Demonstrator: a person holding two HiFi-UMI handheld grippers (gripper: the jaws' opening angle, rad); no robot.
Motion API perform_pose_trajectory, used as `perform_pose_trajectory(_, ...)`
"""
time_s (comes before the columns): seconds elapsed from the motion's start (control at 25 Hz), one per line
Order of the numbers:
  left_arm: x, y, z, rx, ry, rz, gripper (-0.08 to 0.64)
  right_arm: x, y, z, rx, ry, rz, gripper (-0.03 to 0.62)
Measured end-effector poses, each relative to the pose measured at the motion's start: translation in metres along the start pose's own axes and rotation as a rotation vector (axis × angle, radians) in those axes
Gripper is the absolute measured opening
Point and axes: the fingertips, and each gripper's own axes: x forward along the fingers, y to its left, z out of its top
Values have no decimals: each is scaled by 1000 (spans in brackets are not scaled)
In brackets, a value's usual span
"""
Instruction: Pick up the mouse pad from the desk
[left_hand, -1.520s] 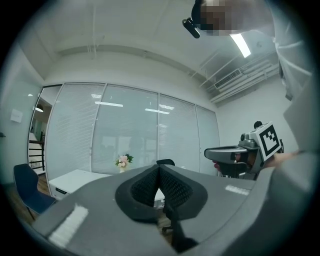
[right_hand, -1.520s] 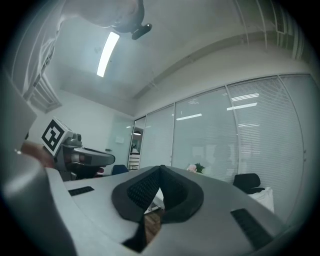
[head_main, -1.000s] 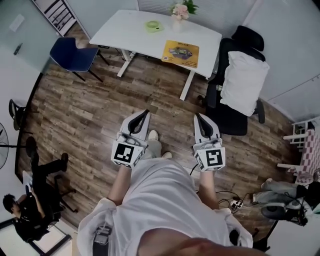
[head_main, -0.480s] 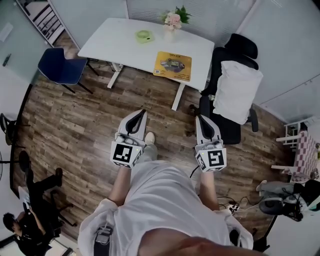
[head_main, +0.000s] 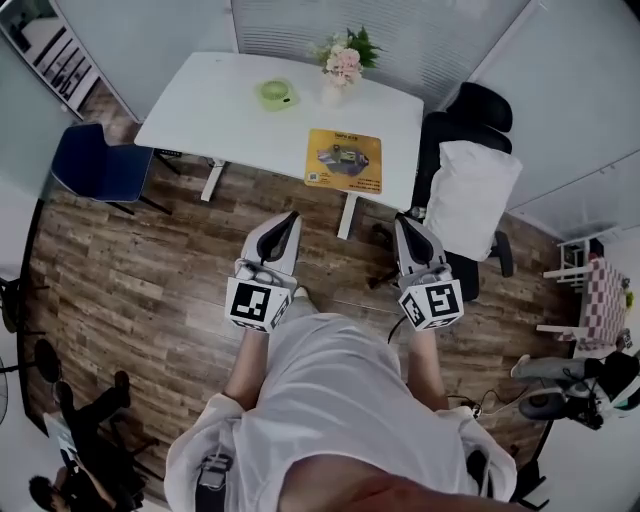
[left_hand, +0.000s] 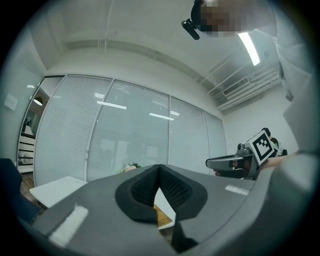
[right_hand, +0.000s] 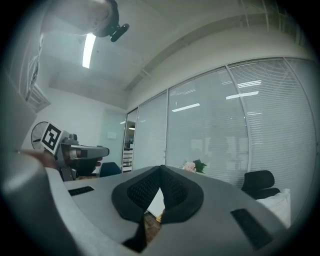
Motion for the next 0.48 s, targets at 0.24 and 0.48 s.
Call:
perform_pose_trajectory(0.24, 29, 45, 3, 3, -3, -4, -3, 56, -13, -8, 27, 38, -1, 2)
perform_pose_trajectory(0.48, 47, 89, -9, -17, 13, 55, -3, 99, -34, -12, 13, 52, -27, 2)
